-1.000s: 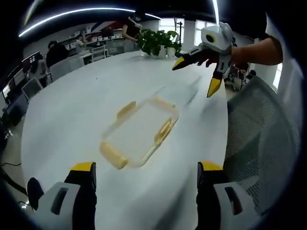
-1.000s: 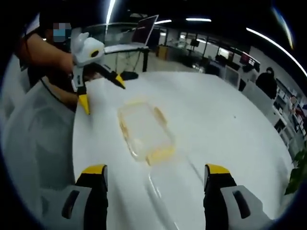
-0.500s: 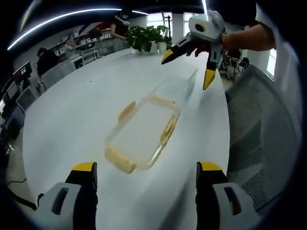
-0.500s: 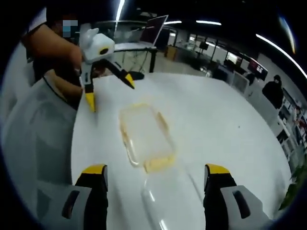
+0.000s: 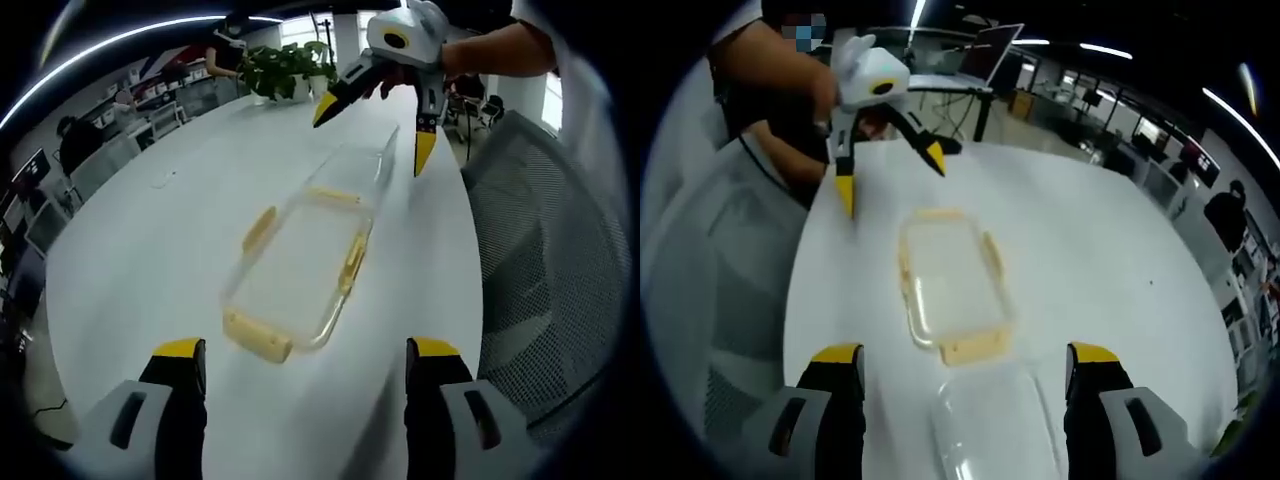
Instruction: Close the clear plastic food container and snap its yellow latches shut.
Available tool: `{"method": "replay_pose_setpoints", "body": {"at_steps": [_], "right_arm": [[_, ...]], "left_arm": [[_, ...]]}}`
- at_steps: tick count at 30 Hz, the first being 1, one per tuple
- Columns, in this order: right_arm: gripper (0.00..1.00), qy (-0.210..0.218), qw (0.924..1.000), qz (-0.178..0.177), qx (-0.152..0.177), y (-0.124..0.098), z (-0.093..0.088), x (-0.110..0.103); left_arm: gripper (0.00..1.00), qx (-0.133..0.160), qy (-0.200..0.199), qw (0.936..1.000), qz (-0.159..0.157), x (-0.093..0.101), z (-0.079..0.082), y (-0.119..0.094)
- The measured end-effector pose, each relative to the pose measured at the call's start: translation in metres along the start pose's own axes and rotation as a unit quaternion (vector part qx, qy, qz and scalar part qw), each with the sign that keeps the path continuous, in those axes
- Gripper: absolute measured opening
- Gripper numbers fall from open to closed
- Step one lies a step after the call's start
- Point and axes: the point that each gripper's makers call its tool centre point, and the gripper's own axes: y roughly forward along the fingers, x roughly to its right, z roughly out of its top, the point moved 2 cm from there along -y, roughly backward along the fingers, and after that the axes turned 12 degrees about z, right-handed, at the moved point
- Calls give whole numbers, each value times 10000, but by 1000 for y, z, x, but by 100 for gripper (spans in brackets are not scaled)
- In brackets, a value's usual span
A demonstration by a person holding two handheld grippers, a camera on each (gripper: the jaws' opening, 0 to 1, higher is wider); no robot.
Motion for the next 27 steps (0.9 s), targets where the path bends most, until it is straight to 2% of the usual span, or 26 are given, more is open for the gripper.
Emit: {"method": "replay_pose_setpoints", "body": {"at_steps": [4, 15, 27], "right_arm": [[77, -159, 9998, -41, -78, 0, 4, 3], [78, -320, 9985, 305, -309, 11, 2, 3], [77, -460, 9959, 523, -569, 26, 3, 6]], "left_arm": [[82, -71, 265, 9996, -32, -3, -1, 2], [79, -153, 613, 9978, -183, -6, 1, 8], [78, -273, 1047, 9934, -372, -11, 2, 19]]}}
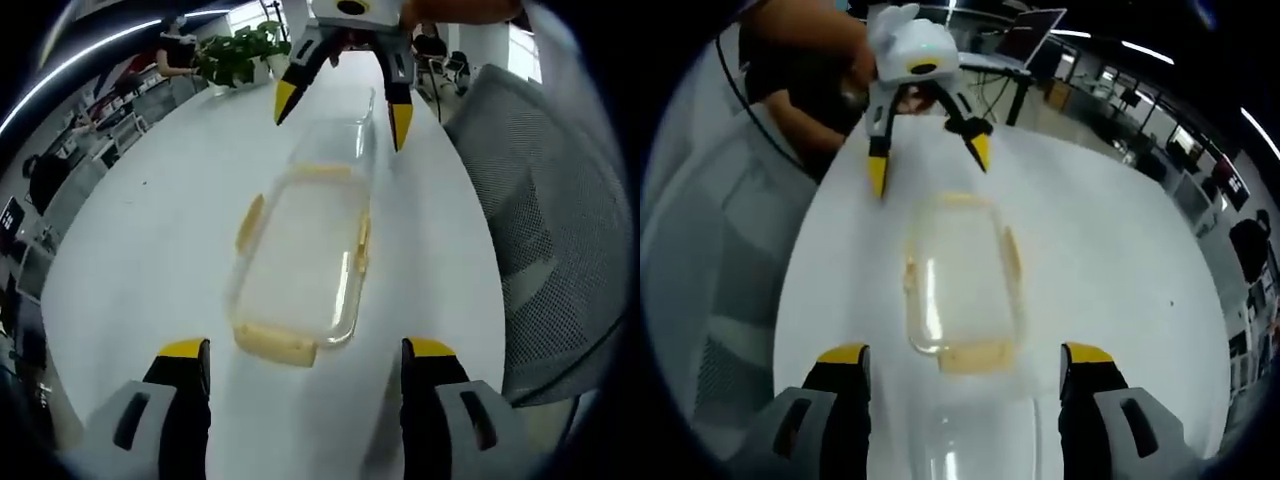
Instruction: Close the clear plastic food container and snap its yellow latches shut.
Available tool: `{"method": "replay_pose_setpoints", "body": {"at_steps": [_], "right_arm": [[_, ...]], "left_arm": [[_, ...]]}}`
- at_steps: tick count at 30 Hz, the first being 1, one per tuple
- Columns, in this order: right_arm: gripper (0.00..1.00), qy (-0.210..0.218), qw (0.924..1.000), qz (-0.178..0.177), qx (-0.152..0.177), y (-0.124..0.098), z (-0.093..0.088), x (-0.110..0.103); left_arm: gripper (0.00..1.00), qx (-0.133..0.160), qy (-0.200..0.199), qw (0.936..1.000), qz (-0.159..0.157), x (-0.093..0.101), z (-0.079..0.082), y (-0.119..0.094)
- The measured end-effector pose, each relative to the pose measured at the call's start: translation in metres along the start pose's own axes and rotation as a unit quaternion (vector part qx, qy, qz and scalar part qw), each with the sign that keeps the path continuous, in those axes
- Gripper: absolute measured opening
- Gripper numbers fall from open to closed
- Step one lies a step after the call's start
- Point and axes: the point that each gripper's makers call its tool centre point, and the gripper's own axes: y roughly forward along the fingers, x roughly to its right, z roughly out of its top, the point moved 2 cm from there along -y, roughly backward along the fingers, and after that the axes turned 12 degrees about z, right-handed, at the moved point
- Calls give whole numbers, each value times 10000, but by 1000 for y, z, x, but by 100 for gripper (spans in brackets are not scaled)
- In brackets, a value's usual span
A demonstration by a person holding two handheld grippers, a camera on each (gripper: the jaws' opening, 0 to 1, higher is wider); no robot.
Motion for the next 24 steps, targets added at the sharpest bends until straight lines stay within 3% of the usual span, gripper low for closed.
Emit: {"method": "replay_pose_setpoints", "body": {"at_steps": [13, 24], "right_arm": [[75, -80, 9993, 202, -290, 16, 2, 6], [74, 123, 9980, 475, -395, 24, 1, 11]], "left_arm": [[78, -136, 403, 9989, -207, -2, -5, 8], [77, -244, 624, 9972, -338, -10, -6, 15]]}}
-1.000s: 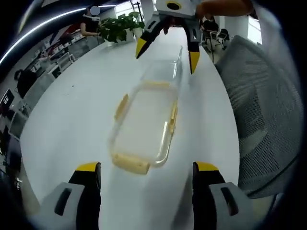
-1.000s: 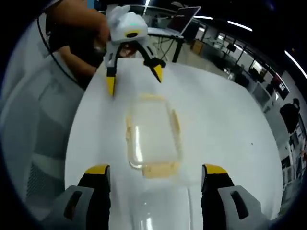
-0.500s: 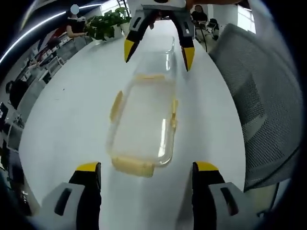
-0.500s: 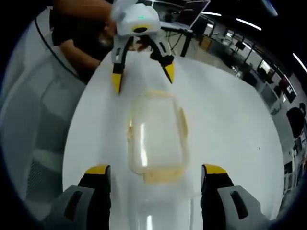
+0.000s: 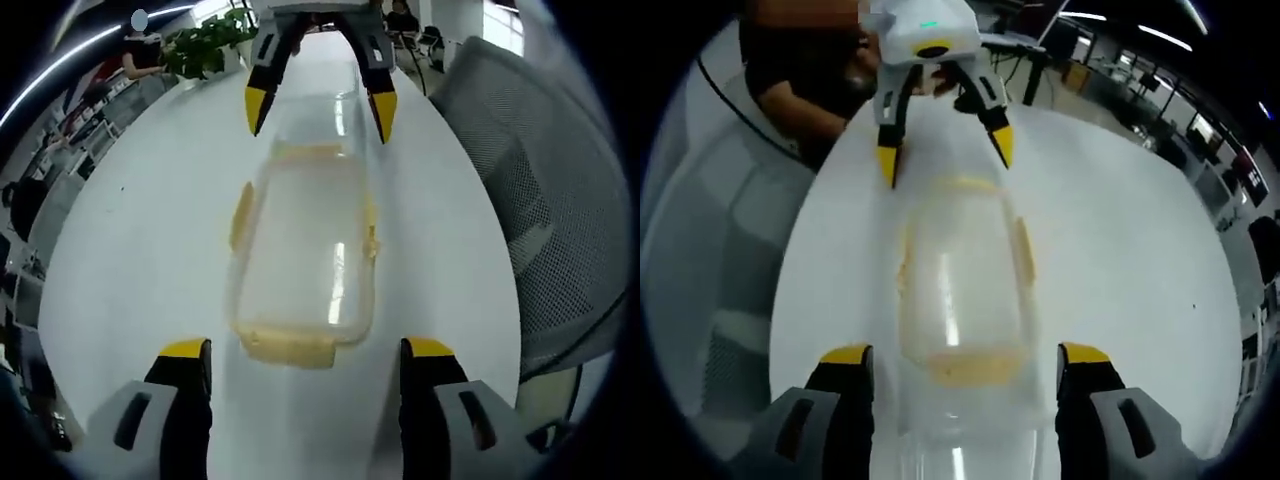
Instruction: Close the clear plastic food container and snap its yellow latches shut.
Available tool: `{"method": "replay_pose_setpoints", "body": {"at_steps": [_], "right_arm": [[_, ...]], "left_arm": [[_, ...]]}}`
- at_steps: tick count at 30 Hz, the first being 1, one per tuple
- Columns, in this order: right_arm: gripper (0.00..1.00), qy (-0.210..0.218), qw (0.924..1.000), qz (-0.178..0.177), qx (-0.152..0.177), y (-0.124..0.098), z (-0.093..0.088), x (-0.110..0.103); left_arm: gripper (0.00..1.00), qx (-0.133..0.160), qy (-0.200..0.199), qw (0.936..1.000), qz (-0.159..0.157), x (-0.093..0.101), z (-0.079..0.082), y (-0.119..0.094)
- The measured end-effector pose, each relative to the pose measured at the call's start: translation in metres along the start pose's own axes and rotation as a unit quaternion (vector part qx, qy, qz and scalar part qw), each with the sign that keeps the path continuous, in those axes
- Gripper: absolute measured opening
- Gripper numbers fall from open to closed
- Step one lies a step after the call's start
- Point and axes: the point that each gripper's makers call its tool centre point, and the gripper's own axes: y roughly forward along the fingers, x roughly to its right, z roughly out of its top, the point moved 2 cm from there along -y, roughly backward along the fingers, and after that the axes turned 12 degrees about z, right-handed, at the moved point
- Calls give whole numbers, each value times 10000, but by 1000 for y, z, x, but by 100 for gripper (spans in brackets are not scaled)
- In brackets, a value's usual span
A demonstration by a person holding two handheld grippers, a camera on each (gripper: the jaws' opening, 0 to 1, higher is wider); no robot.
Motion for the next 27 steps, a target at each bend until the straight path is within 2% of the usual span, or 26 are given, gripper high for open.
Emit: {"method": "replay_pose_setpoints", "body": {"at_steps": [8, 18, 22, 27], "right_arm": [[73, 127, 9994, 254, -179, 6, -7, -2], [71, 69, 9980, 403, -492, 11, -15, 2], [70, 154, 9975, 448, -520, 10, -14, 6], [67, 100, 9967, 465, -656, 12, -17, 9]], "left_arm": [[77, -102, 84, 9997, -194, -1, -6, 6], [74, -241, 191, 9987, -405, -3, -10, 7], [73, -300, 204, 9980, -514, -5, -13, 8], [71, -276, 207, 9977, -578, -7, -13, 10]]}}
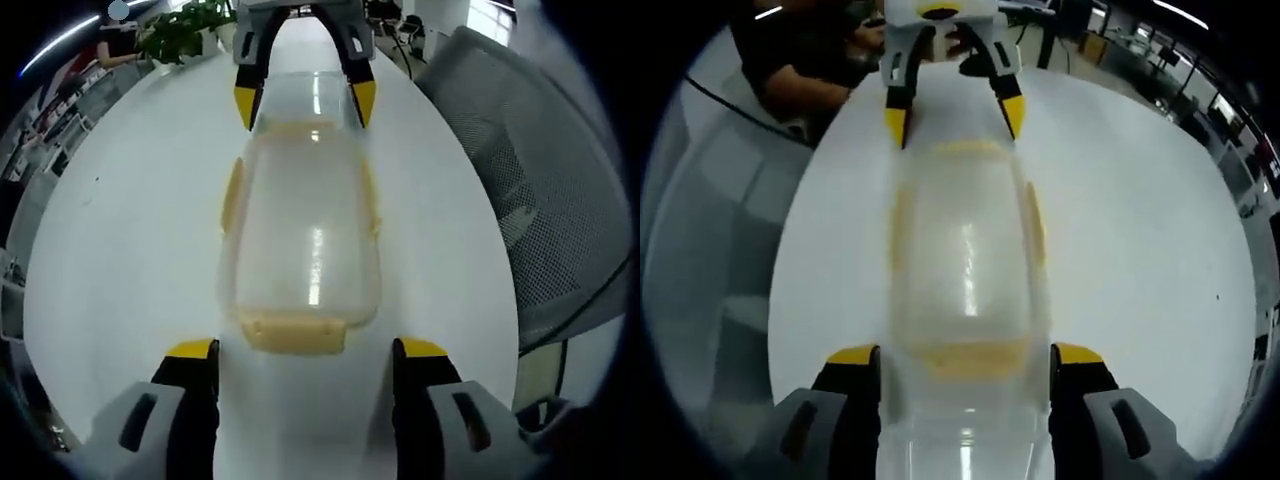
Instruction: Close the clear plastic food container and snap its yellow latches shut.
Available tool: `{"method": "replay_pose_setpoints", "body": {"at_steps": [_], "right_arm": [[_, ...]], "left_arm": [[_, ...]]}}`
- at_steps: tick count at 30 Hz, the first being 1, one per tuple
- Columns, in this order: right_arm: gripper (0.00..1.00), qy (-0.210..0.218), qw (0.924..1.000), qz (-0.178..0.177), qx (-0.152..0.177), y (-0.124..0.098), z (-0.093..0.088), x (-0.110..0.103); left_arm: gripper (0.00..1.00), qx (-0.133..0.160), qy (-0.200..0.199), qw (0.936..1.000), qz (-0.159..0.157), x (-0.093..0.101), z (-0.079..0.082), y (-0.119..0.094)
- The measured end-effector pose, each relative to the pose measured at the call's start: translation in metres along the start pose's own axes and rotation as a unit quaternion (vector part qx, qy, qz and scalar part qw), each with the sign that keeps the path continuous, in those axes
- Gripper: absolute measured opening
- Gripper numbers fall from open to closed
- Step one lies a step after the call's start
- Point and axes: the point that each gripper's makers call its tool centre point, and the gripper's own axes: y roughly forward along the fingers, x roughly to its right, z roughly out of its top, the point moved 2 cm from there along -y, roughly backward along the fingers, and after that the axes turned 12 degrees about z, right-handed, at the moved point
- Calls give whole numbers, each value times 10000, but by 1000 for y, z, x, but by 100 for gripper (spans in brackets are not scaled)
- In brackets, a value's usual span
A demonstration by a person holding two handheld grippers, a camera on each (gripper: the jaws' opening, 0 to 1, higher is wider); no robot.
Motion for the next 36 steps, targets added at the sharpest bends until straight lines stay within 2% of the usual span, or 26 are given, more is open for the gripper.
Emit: {"method": "replay_pose_setpoints", "body": {"at_steps": [17, 23, 31, 36], "right_arm": [[65, -83, 9990, 48, -429, 9, -8, 3], [62, -111, 9989, 66, -455, 11, -7, 4], [61, -88, 9989, 104, -446, 11, -6, 5], [60, -67, 9989, 131, -455, 11, -6, 4]], "left_arm": [[64, -48, 62, 9998, -195, 3, 5, 0], [63, -22, 155, 9997, -204, 2, 7, 0], [56, -55, 129, 9995, -287, 3, 8, 1], [55, -40, 100, 9996, -276, 2, 10, 2]]}}
